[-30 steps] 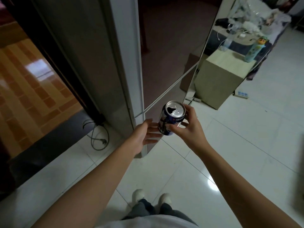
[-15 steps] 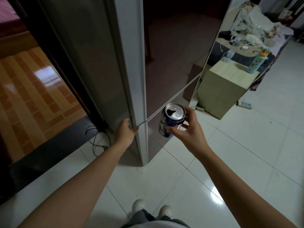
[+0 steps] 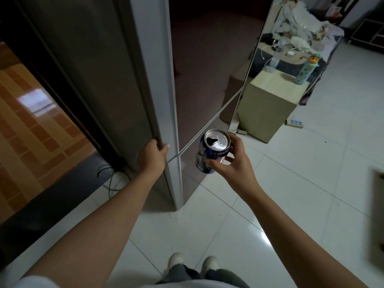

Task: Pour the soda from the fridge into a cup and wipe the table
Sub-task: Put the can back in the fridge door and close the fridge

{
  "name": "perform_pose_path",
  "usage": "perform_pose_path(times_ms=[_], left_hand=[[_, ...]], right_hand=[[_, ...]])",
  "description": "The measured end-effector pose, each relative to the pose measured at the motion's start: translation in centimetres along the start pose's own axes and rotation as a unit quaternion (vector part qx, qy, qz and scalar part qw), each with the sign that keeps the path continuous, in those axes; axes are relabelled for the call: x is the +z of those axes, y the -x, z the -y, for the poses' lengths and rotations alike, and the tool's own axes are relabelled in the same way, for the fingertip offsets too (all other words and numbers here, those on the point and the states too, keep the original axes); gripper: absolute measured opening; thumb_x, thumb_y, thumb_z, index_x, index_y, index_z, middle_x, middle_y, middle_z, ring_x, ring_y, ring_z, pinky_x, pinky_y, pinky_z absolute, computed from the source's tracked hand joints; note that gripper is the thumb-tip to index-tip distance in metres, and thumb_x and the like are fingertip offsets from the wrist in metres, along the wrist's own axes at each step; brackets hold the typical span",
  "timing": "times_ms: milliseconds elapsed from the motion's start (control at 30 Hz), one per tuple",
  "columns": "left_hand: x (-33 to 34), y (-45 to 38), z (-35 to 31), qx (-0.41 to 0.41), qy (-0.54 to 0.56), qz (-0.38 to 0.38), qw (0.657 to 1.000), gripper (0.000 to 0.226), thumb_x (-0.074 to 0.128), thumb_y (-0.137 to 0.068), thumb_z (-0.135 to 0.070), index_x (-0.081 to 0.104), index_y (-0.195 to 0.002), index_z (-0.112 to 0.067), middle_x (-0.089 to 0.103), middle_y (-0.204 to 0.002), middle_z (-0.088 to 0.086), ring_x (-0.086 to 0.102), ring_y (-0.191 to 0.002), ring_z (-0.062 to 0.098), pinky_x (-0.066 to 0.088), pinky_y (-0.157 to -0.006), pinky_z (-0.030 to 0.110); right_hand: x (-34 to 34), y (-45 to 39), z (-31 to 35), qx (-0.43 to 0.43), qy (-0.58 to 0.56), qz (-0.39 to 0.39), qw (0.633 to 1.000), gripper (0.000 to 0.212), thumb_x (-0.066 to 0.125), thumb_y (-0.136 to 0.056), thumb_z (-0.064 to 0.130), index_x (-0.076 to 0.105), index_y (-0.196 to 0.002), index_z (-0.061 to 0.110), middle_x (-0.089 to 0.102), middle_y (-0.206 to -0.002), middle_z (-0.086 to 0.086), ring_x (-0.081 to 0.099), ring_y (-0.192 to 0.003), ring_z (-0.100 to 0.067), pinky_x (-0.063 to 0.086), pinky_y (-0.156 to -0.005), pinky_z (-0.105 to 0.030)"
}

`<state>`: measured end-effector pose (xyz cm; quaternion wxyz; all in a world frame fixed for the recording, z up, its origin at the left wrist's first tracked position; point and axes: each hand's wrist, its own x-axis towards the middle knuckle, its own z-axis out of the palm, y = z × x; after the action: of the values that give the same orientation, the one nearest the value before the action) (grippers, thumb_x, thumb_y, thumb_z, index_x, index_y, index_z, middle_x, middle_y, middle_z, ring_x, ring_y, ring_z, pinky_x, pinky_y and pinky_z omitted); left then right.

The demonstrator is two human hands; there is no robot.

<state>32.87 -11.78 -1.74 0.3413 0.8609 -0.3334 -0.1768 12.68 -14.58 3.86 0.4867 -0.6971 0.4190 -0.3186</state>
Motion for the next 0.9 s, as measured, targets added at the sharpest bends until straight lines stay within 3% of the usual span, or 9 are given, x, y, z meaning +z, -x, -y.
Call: perform_pose_path(times_ms=[100,233,400,533,700,833,900], left_hand=[[-0.3,0.1,0.0,0.006,-0.003,-0.002,1.000,0.024,0.057,-0.090,-0.032,0.058,-0.092,-0.007,0.066,-0.096,0.012,0.059,-0.086,0.026,0.043,-0.074,0.033],[-0.4,0.2,-0.4,0.008,0.005,-0.005,1.000,0.025,0.058,-0.089,-0.029,0.061,-0.095,-0.005,0.068,-0.097,0.012,0.062,-0.093,0.029,0.045,-0.075,0.033],[0.2,1.6,-0.7,0.007,0.002,-0.002,1.000,0.026,0.059,-0.089,-0.030,0.061,-0.092,-0.005,0.069,-0.095,0.013,0.063,-0.091,0.029,0.045,-0.073,0.032],[2.1,5.1,-1.9,0.023,-0.028,-0.002,0.999,0.030,0.059,-0.087,-0.036,0.061,-0.084,-0.007,0.069,-0.089,0.012,0.062,-0.085,0.028,0.035,-0.066,0.030],[4.5,8.2,-3.6,0.042,-0.014,0.044,0.998,0.029,0.063,-0.085,-0.033,0.062,-0.088,-0.004,0.068,-0.088,0.010,0.060,-0.085,0.025,0.041,-0.069,0.031],[6.2,10.2,-4.6,0.027,0.035,0.081,0.996,0.027,0.067,-0.082,-0.026,0.063,-0.099,-0.005,0.069,-0.098,0.009,0.063,-0.096,0.026,0.051,-0.086,0.041],[6.8,11.3,-5.2,0.049,0.005,0.086,0.995,0.025,0.065,-0.084,-0.026,0.062,-0.100,-0.007,0.069,-0.100,0.008,0.062,-0.098,0.024,0.051,-0.083,0.035]], right_hand=[[0.0,0.5,-0.2,0.004,-0.003,-0.015,1.000,0.067,0.076,-0.072,0.012,0.035,-0.123,0.029,0.049,-0.113,0.020,0.050,-0.108,-0.005,0.044,-0.092,-0.018],[-0.4,1.2,-0.5,0.009,-0.004,-0.021,1.000,0.070,0.076,-0.072,0.012,0.035,-0.128,0.025,0.049,-0.116,0.016,0.049,-0.109,-0.006,0.043,-0.093,-0.021],[-2.0,2.0,-0.6,0.010,0.008,-0.015,1.000,0.070,0.075,-0.072,0.010,0.035,-0.128,0.024,0.047,-0.113,0.021,0.049,-0.107,-0.003,0.042,-0.086,-0.011],[-4.0,2.9,-1.0,0.006,0.022,-0.017,1.000,0.071,0.076,-0.071,0.011,0.037,-0.129,0.023,0.050,-0.118,0.014,0.050,-0.111,-0.007,0.044,-0.094,-0.021],[-7.1,4.6,-2.1,0.007,0.022,-0.030,0.999,0.072,0.076,-0.071,0.010,0.036,-0.129,0.024,0.051,-0.120,0.011,0.050,-0.111,-0.009,0.044,-0.090,-0.018],[-9.2,6.2,-3.0,0.018,0.013,-0.038,0.999,0.070,0.075,-0.072,0.009,0.037,-0.128,0.023,0.051,-0.121,0.009,0.050,-0.112,-0.010,0.043,-0.090,-0.017],[-10.4,7.0,-3.4,0.021,0.010,-0.042,0.999,0.069,0.075,-0.072,0.009,0.037,-0.128,0.023,0.051,-0.121,0.009,0.050,-0.112,-0.010,0.044,-0.089,-0.017]])
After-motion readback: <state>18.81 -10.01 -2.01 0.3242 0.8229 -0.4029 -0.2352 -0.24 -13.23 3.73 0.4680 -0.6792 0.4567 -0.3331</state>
